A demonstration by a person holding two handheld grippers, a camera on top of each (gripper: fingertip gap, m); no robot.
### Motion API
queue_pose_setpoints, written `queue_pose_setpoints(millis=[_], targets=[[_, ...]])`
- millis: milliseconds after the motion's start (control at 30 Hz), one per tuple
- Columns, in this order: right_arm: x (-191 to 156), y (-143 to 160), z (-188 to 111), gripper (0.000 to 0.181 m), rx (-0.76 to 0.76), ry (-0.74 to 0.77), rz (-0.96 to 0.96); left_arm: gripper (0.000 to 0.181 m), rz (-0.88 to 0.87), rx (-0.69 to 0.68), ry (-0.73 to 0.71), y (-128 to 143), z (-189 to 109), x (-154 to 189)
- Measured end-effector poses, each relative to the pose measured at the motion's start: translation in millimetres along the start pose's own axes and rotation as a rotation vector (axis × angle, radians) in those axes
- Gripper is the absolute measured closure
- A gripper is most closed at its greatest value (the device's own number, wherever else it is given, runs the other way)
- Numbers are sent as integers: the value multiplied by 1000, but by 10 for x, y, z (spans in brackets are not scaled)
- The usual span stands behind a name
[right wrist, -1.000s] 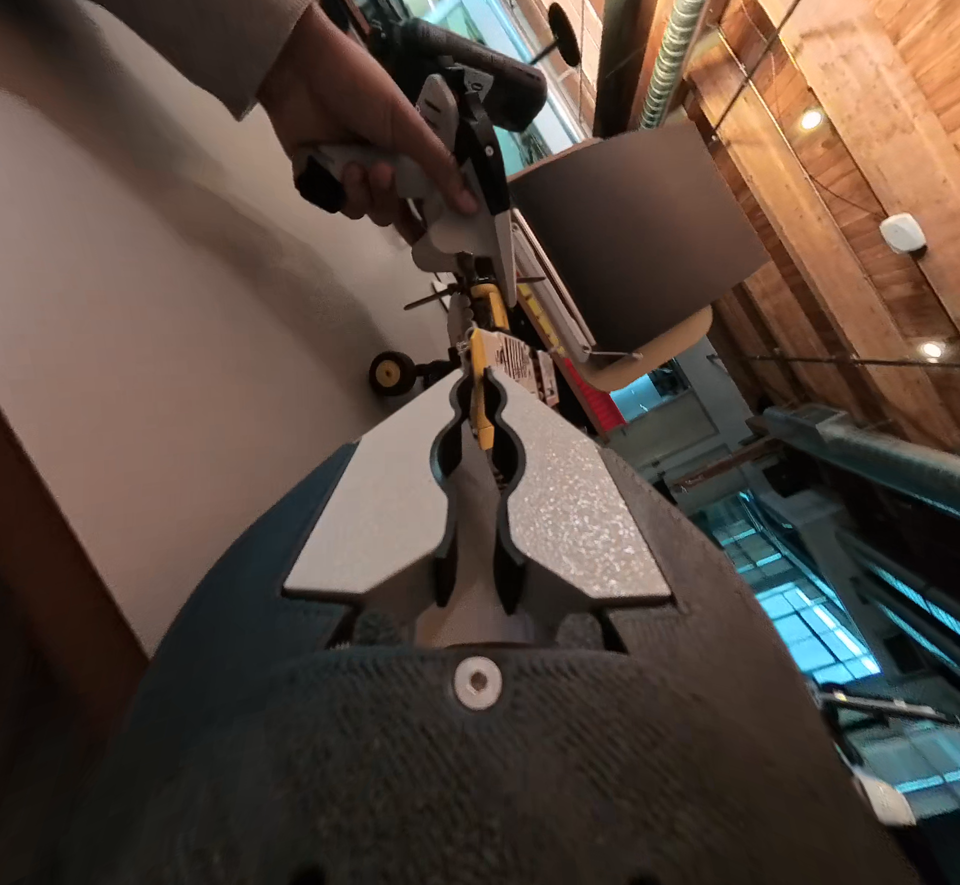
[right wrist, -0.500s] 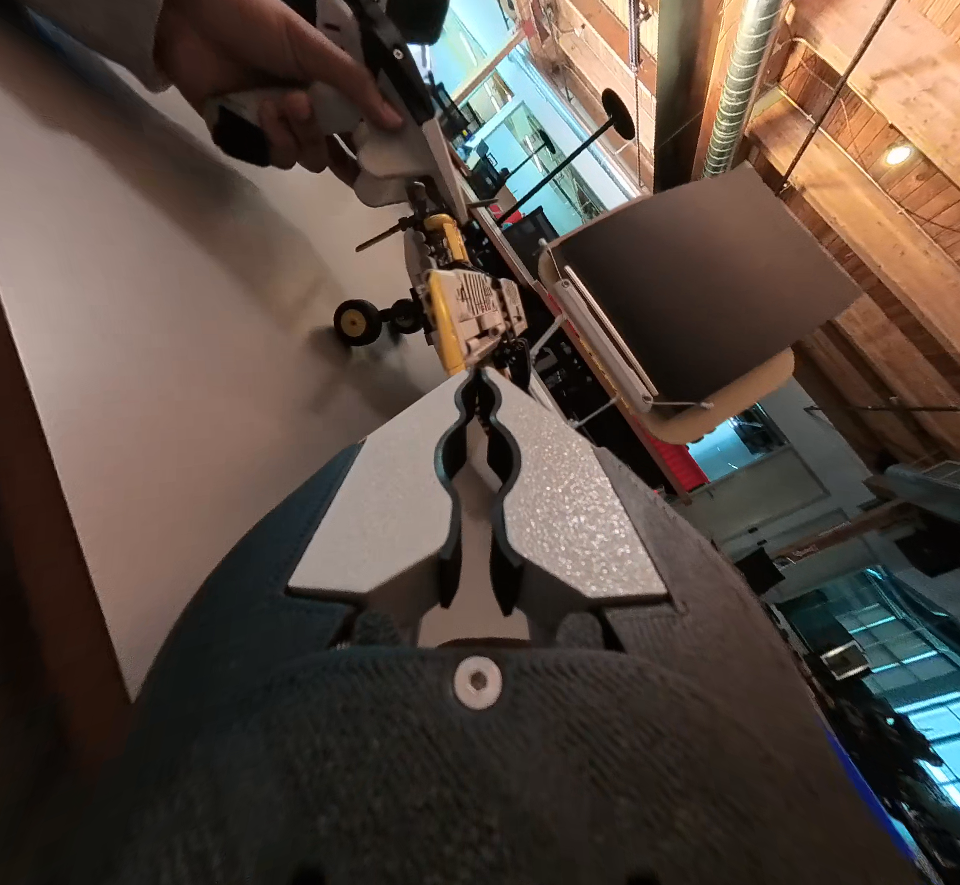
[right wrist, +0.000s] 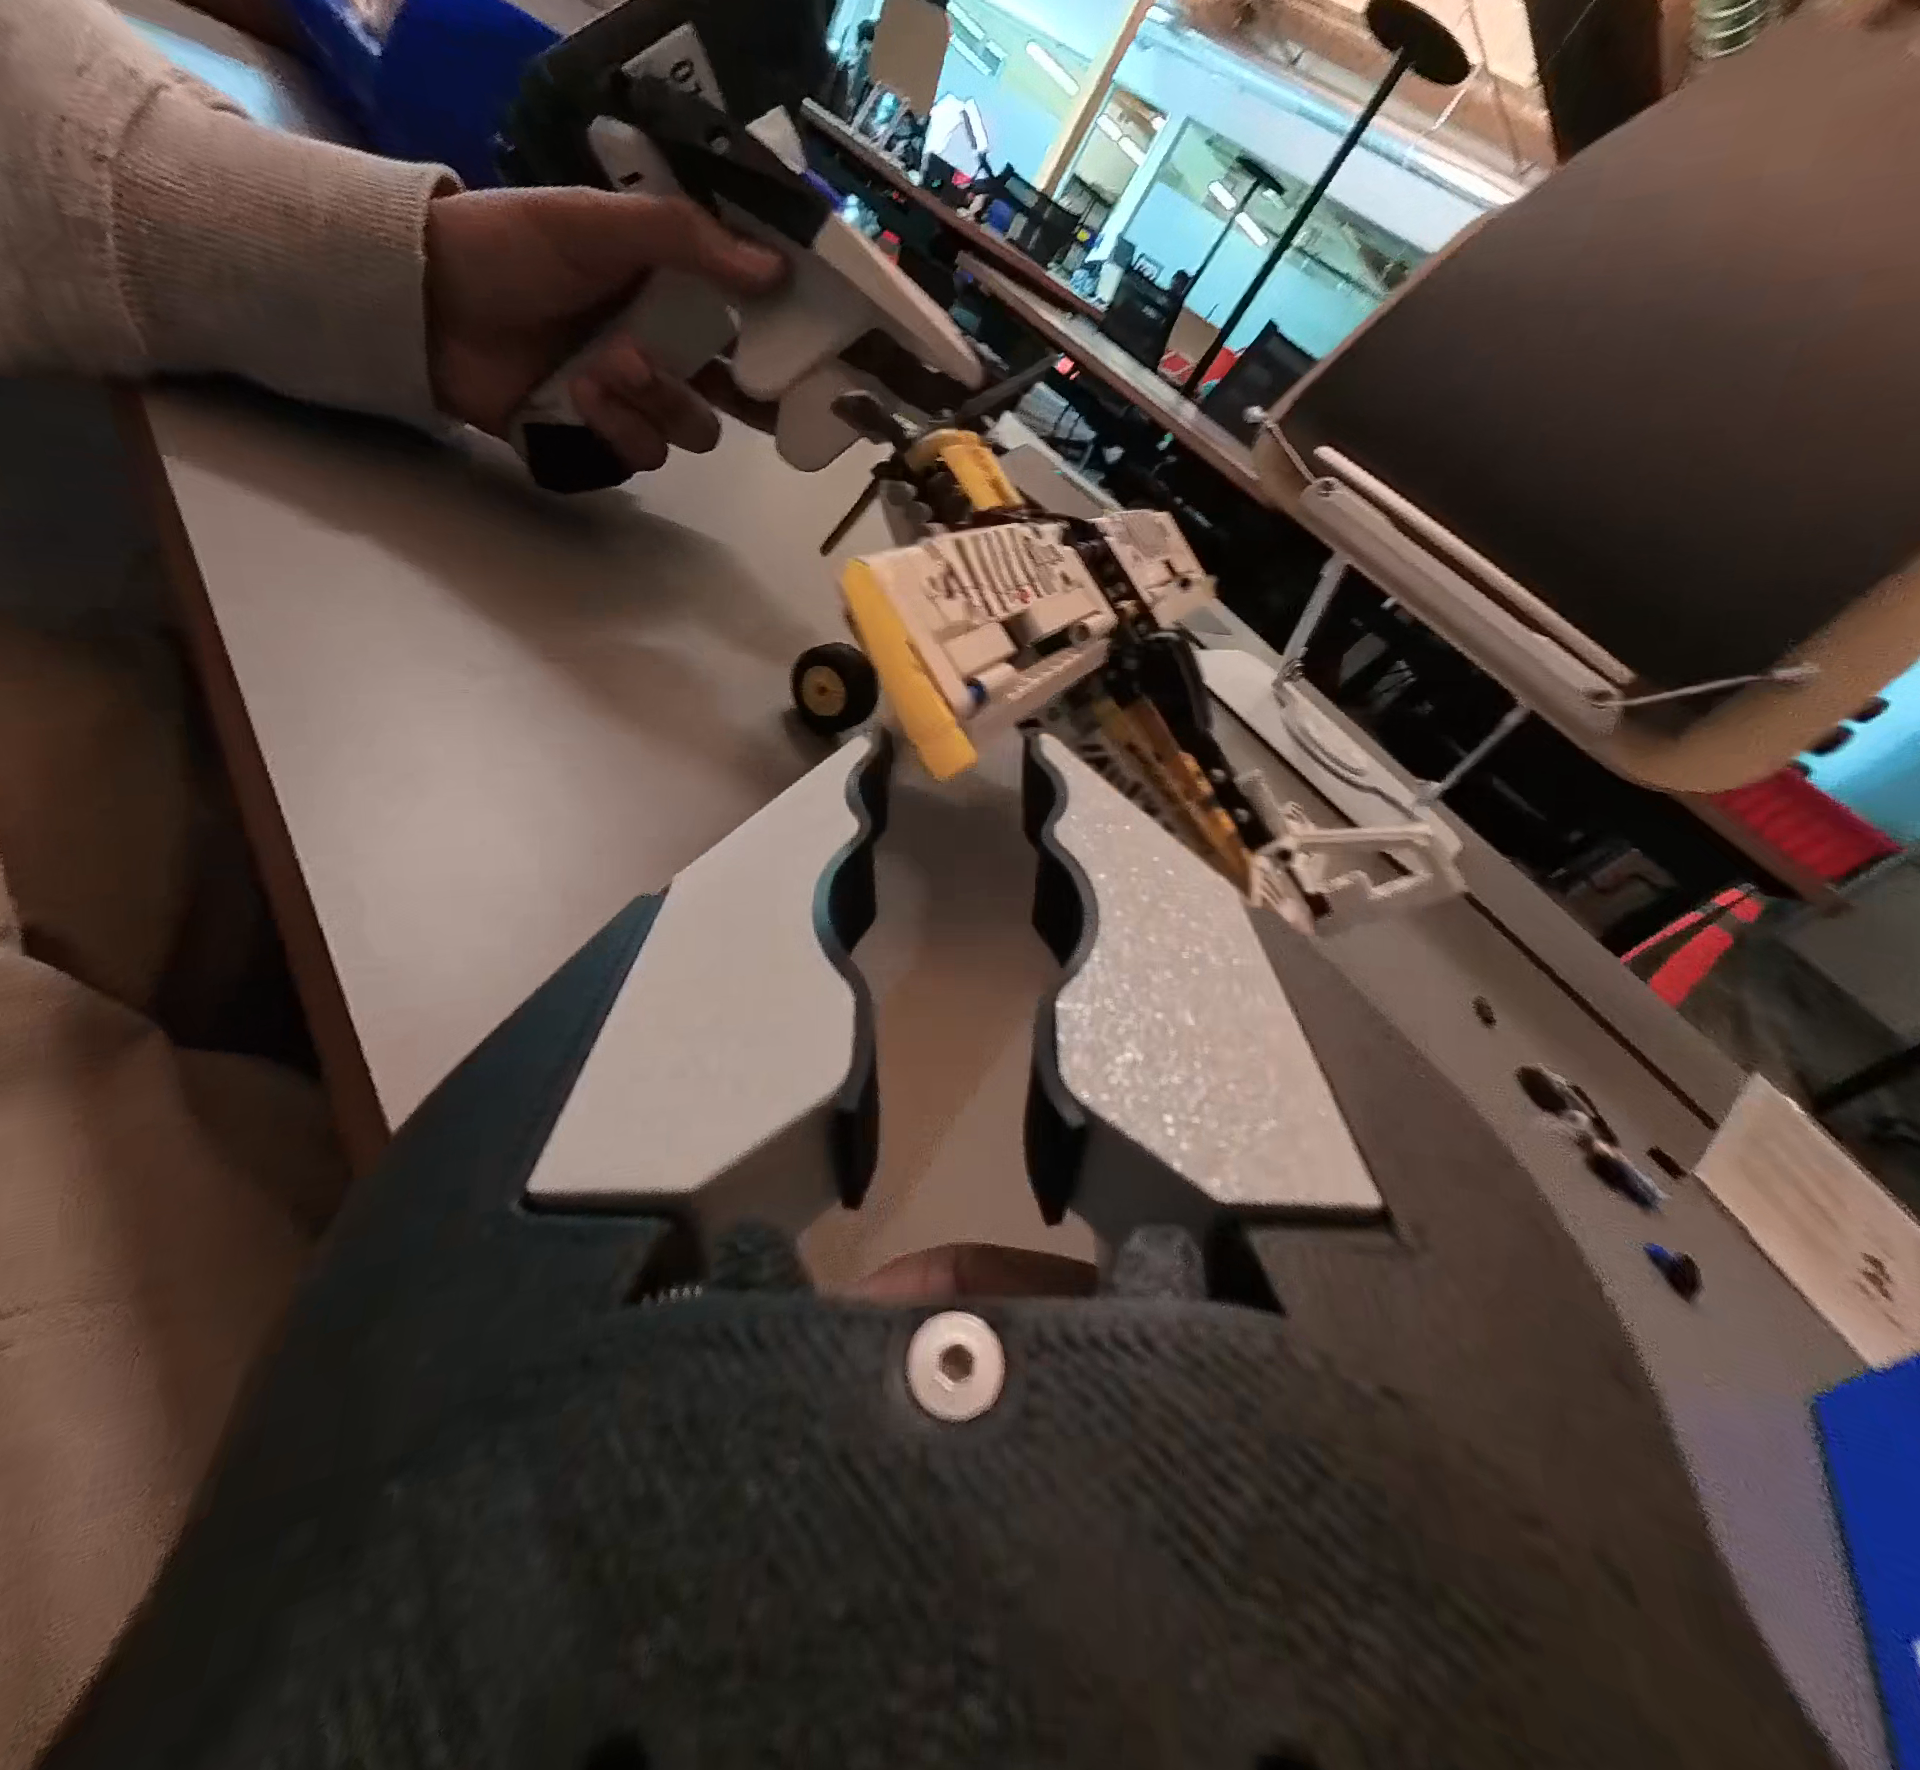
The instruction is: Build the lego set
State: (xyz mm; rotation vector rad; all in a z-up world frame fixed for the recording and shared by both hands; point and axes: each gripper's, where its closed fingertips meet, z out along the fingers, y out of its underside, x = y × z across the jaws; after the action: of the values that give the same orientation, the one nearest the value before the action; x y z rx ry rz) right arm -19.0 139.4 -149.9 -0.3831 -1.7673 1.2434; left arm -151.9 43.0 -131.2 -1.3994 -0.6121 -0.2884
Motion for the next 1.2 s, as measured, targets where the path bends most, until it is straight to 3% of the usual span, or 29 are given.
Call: queue_pose_setpoints(millis=[100, 233, 333, 500, 667, 800, 900, 1000, 1033, 1067, 1133, 1200], targets=[[-288, -205, 201, 156, 47, -95, 39, 135, 14, 7, -16, -22, -21, -16], [-573, -450, 436, 149, 103, -149, 74, 128, 142, 166, -159, -339, -259, -120], [-552, -505, 434, 151, 130, -144, 83, 129, 227, 168, -216, -367, -360, -141], [133, -481, 194, 156, 254, 30, 272, 129, 248, 122, -232, -269, -313, -142], [1034, 29, 233, 150, 174, 193, 489, 129, 184, 145, -223, -294, -346, -194], [1340, 476, 603, 117, 12, 104, 650, 129, 135, 167, -202, -320, -370, -214], [1283, 706, 859, 105, -118, -14, 654, 129, 122, 166, -194, -315, -369, -222], [1016, 719, 960, 121, -176, -230, 758, 129, 122, 148, -192, -286, -349, -229], [933, 680, 952, 135, -169, -303, 804, 129, 121, 142, -189, -275, -339, -227], [931, 676, 940, 138, -164, -314, 843, 129, 120, 137, -185, -268, -331, -223], [990, 657, 868, 167, -128, -297, 861, 130, 115, 138, -173, -269, -327, -212], [1050, 578, 762, 172, -53, -291, 857, 131, 96, 168, -177, -312, -362, -239]])
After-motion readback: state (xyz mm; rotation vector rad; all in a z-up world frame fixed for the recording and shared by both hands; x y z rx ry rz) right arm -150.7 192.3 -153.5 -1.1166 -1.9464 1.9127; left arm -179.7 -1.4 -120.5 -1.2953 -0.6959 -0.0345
